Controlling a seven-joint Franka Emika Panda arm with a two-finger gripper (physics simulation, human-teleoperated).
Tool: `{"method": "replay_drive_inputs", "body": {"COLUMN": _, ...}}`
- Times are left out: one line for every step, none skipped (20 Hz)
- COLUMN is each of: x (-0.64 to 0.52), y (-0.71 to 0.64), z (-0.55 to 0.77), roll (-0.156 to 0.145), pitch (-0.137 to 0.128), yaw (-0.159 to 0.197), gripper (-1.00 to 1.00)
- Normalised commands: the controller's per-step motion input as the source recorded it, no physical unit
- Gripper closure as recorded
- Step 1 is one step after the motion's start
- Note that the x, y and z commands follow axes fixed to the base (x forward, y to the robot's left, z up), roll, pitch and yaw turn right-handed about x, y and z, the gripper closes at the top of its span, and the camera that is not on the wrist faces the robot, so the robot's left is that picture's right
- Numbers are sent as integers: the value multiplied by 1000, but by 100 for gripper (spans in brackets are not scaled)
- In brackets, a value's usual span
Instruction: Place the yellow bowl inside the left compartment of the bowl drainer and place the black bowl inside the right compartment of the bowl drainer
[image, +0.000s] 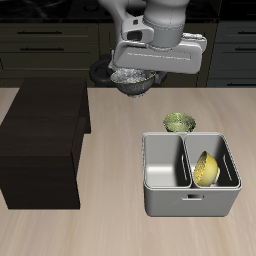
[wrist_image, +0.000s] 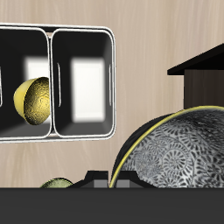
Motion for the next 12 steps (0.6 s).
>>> {"method": "replay_drive_inputs", "body": {"x": 156, "y": 307, "z": 83, "roll": 11, "pitch": -1, "yaw": 3, "gripper": 100}}
{"method": "replay_drive_inputs", "body": {"x": 247, "y": 408, "z": 58, "roll": 17, "pitch": 19, "yaw": -31, "gripper": 100}}
{"method": "replay_drive_inputs", "body": {"x": -91, "y": -101, "z": 17, "roll": 0, "pitch": 0, "yaw": 0, "gripper": 100}}
{"method": "replay_drive_inputs", "body": {"x": 363, "y": 722, "z": 147, "roll": 37, "pitch": -7, "yaw": -51, "gripper": 100}}
{"method": "replay_drive_inputs", "body": {"x": 147, "y": 317, "z": 114, "roll": -16, "pitch": -8, "yaw": -10, "gripper": 100}}
{"method": "replay_drive_inputs", "body": {"x": 99, "y": 342, "z": 87, "roll": 37, "pitch": -33, "yaw": -28, "gripper": 100}}
{"method": "replay_drive_inputs", "body": {"x": 213, "y": 308, "z": -20, "roll": 13, "pitch": 57, "yaw": -49, "gripper": 100}}
{"method": "replay_drive_inputs", "body": {"x": 57, "y": 151, "z": -3, "roll": -19, "pitch": 9, "yaw": -3, "gripper": 100}}
{"method": "replay_drive_inputs", "body": {"x": -31, "y": -19, "z": 0, "roll": 0, "pitch": 0, "yaw": 0, "gripper": 100}}
{"method": "replay_drive_inputs", "body": {"x": 433, "y": 778, "z": -4, "roll": 34, "pitch": 20, "yaw": -26, "gripper": 100}}
{"method": "replay_drive_inputs", "body": {"x": -54, "y": -14, "z": 0, "roll": 0, "pitch": 0, "yaw": 0, "gripper": 100}}
{"method": "replay_drive_inputs", "body": {"x": 0, "y": 0, "z": 0, "roll": 0, "pitch": 0, "yaw": 0, "gripper": 100}}
